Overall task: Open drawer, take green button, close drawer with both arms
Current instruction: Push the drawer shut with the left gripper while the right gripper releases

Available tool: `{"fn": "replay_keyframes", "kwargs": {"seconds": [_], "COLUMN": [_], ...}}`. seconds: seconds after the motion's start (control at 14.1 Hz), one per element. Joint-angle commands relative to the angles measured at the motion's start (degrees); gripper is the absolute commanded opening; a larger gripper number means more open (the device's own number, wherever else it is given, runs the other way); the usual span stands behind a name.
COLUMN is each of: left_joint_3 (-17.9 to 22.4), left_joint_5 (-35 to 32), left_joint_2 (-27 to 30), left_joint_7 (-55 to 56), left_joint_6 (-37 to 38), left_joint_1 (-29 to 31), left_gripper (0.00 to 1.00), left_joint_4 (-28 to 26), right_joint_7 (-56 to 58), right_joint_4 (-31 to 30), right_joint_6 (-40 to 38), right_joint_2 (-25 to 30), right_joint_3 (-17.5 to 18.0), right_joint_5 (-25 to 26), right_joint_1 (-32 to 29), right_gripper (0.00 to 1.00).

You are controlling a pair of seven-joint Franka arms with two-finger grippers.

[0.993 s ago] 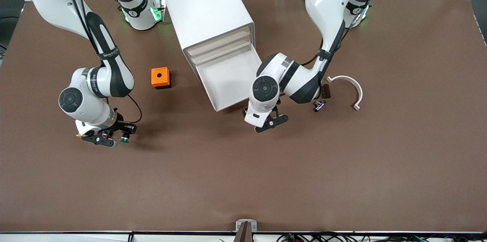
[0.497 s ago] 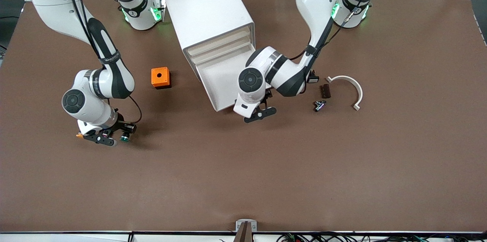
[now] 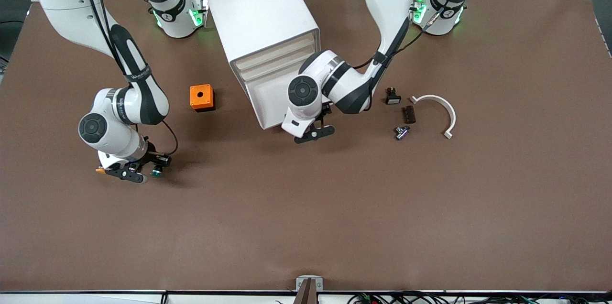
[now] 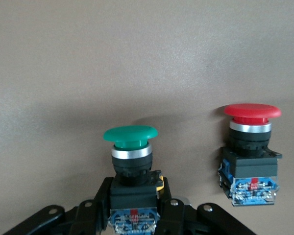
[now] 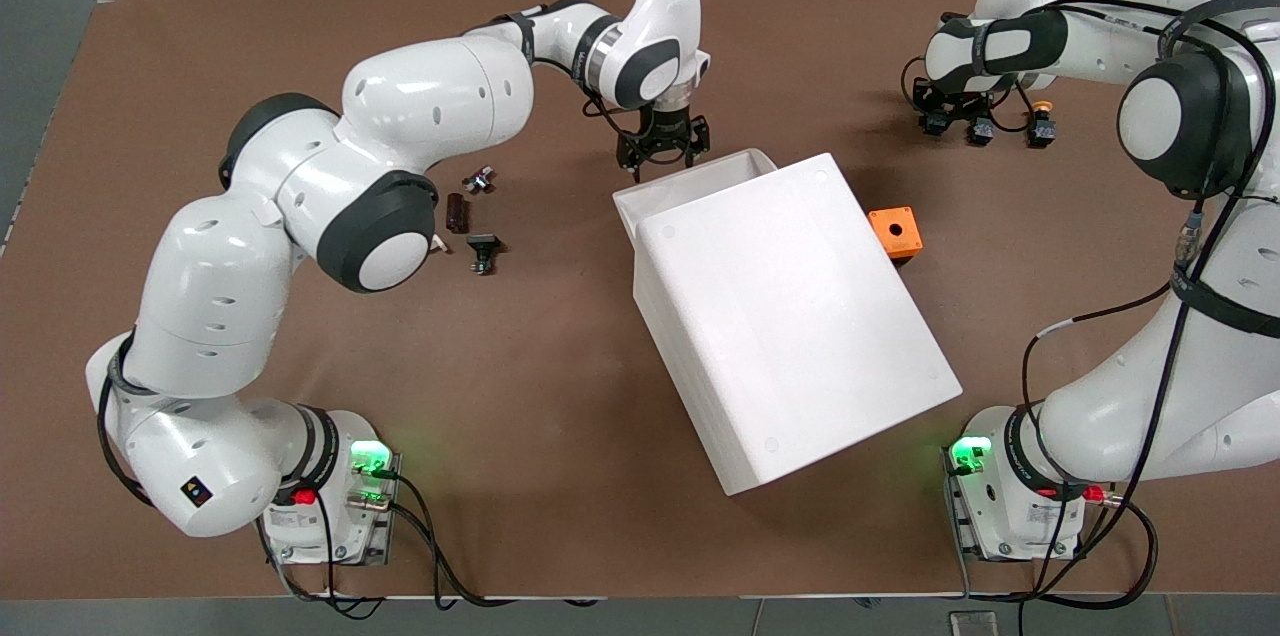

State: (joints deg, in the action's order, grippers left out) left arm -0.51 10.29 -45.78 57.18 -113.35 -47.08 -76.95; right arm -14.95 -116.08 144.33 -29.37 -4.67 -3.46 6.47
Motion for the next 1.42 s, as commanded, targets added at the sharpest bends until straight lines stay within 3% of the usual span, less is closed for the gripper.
{"fn": "replay_keyframes", "kwargs": {"seconds": [0.0, 0.92, 0.99, 1.14, 1.21, 1.35], "left_joint_3": [-1.2, -5.2, -5.2, -5.2, -5.2, -5.2], "left_joint_5": [1.8, 9.6, 12.3, 15.4, 16.4, 18.3], "left_joint_2": [0.3, 0.2, -0.2, -0.4, -0.4, -0.3], "left_joint_7": [0.0, -0.1, -0.1, -0.1, -0.1, -0.1], "left_joint_6": [-0.1, -0.1, -0.1, -0.1, -0.1, -0.1], "left_joint_1": [-0.5, -0.6, -0.5, -0.2, -0.2, -0.1], "left_gripper": [1.00, 1.00, 1.00, 1.00, 1.00, 1.00], "left_joint_4": [-0.6, -2.3, -2.5, -2.8, -2.8, -2.8], "right_joint_7": [0.7, 0.7, 0.8, 1.6, 1.9, 2.6], "right_joint_4": [-1.6, -2.4, -2.3, -2.3, -2.2, -2.1], "right_joint_6": [0.8, 1.7, 1.4, 1.1, 1.0, 1.0], "right_joint_2": [0.5, 0.5, 0.5, 0.4, 0.4, 0.5], "right_joint_3": [0.8, 0.8, 0.8, 0.8, 0.8, 0.8], "right_joint_5": [0.0, 0.0, 0.0, 0.0, 0.0, 0.0], "right_joint_1": [-0.7, -0.8, -0.9, -0.9, -0.9, -0.9], "right_gripper": [0.00, 0.00, 0.11, 0.88, 1.00, 1.00]}}
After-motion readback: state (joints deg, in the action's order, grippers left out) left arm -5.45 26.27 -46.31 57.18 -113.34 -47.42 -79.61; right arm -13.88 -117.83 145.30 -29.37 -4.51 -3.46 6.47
